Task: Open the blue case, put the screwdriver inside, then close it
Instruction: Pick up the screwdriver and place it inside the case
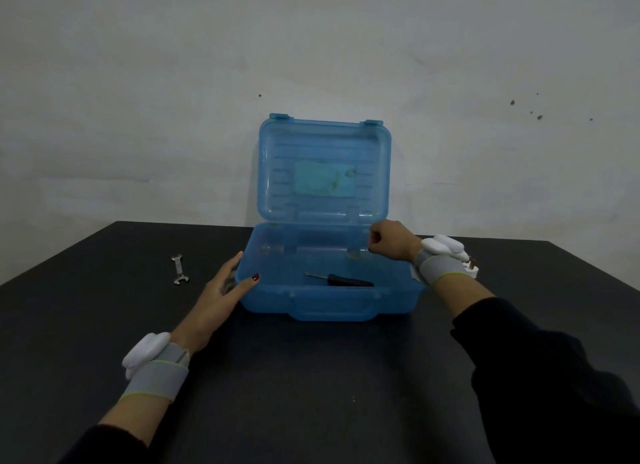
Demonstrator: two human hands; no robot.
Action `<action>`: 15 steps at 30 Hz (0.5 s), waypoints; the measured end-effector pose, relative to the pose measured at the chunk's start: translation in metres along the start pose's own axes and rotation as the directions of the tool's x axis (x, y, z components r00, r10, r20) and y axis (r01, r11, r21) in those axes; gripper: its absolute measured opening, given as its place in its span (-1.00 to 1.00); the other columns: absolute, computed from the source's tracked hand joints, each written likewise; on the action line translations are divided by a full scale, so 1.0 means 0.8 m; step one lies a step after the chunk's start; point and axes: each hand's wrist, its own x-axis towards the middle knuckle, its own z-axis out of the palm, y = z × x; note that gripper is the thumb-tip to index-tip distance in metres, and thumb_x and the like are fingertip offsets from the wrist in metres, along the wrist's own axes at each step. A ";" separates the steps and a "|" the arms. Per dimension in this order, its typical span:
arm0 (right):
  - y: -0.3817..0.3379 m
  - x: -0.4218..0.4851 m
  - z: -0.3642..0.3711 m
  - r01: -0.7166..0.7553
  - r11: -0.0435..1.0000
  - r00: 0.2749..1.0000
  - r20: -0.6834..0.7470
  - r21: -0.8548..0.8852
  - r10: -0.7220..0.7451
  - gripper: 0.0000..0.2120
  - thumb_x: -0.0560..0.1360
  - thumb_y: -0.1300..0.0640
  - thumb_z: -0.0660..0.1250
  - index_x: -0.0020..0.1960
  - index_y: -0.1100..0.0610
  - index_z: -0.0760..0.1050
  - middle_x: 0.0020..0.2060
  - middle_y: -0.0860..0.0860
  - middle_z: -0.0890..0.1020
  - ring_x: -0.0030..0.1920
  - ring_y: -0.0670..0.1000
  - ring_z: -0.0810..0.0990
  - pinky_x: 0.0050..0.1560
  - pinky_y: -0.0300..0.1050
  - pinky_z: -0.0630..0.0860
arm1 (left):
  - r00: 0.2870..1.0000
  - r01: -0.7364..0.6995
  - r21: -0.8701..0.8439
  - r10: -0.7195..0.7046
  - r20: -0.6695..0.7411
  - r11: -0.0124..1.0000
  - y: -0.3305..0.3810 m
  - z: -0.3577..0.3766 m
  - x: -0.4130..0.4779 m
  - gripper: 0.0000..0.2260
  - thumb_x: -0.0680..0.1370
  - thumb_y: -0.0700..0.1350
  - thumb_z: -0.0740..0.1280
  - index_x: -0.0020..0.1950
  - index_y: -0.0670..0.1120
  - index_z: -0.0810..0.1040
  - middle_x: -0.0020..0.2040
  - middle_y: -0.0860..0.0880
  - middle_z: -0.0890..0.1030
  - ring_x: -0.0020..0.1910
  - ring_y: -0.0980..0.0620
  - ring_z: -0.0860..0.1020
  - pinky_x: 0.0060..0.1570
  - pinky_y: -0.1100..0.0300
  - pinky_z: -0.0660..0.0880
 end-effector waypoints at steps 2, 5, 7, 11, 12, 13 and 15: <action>0.012 0.003 -0.002 -0.033 0.999 0.999 -0.032 0.017 0.034 -0.80 0.46 0.26 0.27 0.01 0.34 0.54 0.08 0.27 0.61 0.11 0.23 0.54 0.08 -0.08 0.43 | 1.000 0.027 -0.025 -0.027 -0.007 0.999 -0.002 -0.001 0.005 -0.47 0.49 0.00 0.29 0.44 0.12 0.23 0.24 0.08 0.43 0.18 0.11 0.44 0.23 0.12 0.39; 0.028 0.008 -0.005 -0.084 0.995 0.994 -0.065 0.058 0.088 -0.79 0.45 0.25 0.29 0.05 0.32 0.53 0.11 0.28 0.57 0.13 0.23 0.52 0.13 -0.05 0.43 | 0.997 0.061 -0.094 -0.064 -0.031 0.994 -0.004 0.000 0.011 -0.55 0.55 -0.04 0.22 0.43 0.08 0.25 0.26 0.06 0.43 0.11 0.16 0.46 0.02 0.27 0.43; 0.038 0.012 -0.005 -0.116 0.990 0.990 -0.075 0.078 0.122 -0.75 0.46 0.22 0.31 0.10 0.29 0.50 0.14 0.27 0.53 0.16 0.23 0.50 0.18 -0.01 0.42 | 0.995 0.086 -0.126 -0.092 -0.042 0.988 -0.004 0.002 0.017 -0.59 0.56 -0.06 0.18 0.42 0.07 0.29 0.28 0.06 0.44 0.16 0.13 0.46 -0.02 0.27 0.42; 0.053 0.024 -0.006 -0.160 0.979 0.980 -0.096 0.123 0.172 -0.66 0.48 0.17 0.31 0.20 0.30 0.42 0.19 0.27 0.50 0.21 0.23 0.47 0.26 0.02 0.39 | 0.992 0.107 -0.181 -0.118 -0.051 0.978 -0.007 0.002 0.031 -0.65 0.58 -0.06 0.13 0.36 0.07 0.39 0.28 0.03 0.50 0.25 0.04 0.47 0.15 0.12 0.41; 0.055 0.027 -0.007 -0.169 0.975 0.977 -0.103 0.141 0.184 -0.65 0.49 0.16 0.30 0.22 0.30 0.41 0.20 0.27 0.50 0.22 0.23 0.46 0.25 0.02 0.38 | 0.991 0.110 -0.184 -0.122 -0.054 0.977 -0.007 0.002 0.034 -0.67 0.57 -0.05 0.13 0.34 0.09 0.41 0.25 0.03 0.53 0.23 0.05 0.49 0.15 0.12 0.42; 0.057 0.030 -0.007 -0.177 0.971 0.974 -0.111 0.159 0.196 -0.64 0.50 0.16 0.30 0.24 0.30 0.39 0.21 0.27 0.50 0.23 0.23 0.46 0.26 0.02 0.38 | 0.991 0.112 -0.187 -0.124 -0.058 0.976 -0.006 0.002 0.037 -0.69 0.57 -0.05 0.14 0.30 0.11 0.45 0.21 0.05 0.56 0.19 0.06 0.51 0.12 0.12 0.44; 0.059 0.039 -0.006 -0.197 0.961 0.966 -0.127 0.193 0.224 -0.62 0.50 0.16 0.28 0.27 0.30 0.37 0.22 0.26 0.49 0.24 0.23 0.45 0.27 0.03 0.37 | 0.991 0.103 -0.197 -0.117 -0.061 0.975 -0.006 0.004 0.044 -0.74 0.56 -0.05 0.16 0.19 0.16 0.51 0.15 0.08 0.59 0.12 0.10 0.55 0.02 0.16 0.47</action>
